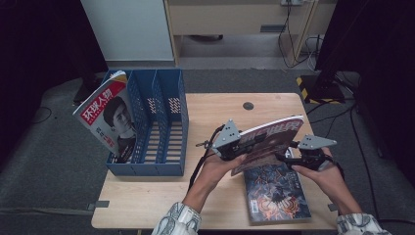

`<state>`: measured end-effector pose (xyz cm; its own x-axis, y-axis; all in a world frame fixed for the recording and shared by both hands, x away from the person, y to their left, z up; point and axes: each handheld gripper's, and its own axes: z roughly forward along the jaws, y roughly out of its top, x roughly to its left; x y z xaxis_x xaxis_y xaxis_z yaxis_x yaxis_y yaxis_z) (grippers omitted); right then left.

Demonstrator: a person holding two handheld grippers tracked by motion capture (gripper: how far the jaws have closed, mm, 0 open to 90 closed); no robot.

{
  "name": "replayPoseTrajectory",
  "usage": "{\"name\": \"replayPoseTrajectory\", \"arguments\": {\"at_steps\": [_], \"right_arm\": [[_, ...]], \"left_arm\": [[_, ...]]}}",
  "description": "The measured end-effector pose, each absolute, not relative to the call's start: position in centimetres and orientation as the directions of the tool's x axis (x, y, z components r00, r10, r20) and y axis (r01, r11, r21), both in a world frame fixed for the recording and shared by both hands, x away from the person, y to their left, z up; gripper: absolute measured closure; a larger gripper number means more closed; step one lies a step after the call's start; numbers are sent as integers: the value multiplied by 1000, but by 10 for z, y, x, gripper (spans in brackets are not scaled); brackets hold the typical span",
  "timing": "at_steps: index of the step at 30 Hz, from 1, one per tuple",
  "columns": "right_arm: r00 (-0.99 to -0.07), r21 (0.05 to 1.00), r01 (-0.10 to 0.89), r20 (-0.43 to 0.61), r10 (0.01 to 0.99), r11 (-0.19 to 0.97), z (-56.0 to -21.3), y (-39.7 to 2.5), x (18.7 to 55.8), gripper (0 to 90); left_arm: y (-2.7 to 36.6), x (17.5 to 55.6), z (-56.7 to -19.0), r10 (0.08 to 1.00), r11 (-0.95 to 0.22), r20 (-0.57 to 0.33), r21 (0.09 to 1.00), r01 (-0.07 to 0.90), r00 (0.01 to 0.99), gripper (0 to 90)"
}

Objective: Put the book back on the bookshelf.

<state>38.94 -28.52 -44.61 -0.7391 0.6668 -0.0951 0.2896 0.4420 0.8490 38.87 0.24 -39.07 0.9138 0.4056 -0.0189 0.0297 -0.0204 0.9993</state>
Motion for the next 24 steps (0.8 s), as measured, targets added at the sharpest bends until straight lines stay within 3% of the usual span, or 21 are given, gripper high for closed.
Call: {"name": "replayPoseTrajectory", "arguments": {"at_steps": [2, 3, 5, 15, 24], "right_arm": [[-732, 851, 297, -89, 675, 434, -448, -286, 389, 261], [-711, 849, 330, -64, 701, 412, -453, -290, 385, 191], [-687, 847, 351, -57, 725, 399, -460, -292, 382, 166], [-624, 824, 445, 6, 781, 349, -482, -304, 377, 138], [-593, 837, 451, 23, 805, 309, -482, -302, 368, 148]], "left_arm": [[3, 389, -391, 407, -16, -24, 999, 33, 913, 837], [3, 389, -391, 412, -15, -25, 999, 34, 911, 837], [3, 390, -391, 415, -14, -26, 999, 35, 909, 838], [7, 392, -388, 446, 20, -60, 998, 57, 893, 840], [22, 389, -364, 479, 33, -44, 999, 32, 877, 840]]}}
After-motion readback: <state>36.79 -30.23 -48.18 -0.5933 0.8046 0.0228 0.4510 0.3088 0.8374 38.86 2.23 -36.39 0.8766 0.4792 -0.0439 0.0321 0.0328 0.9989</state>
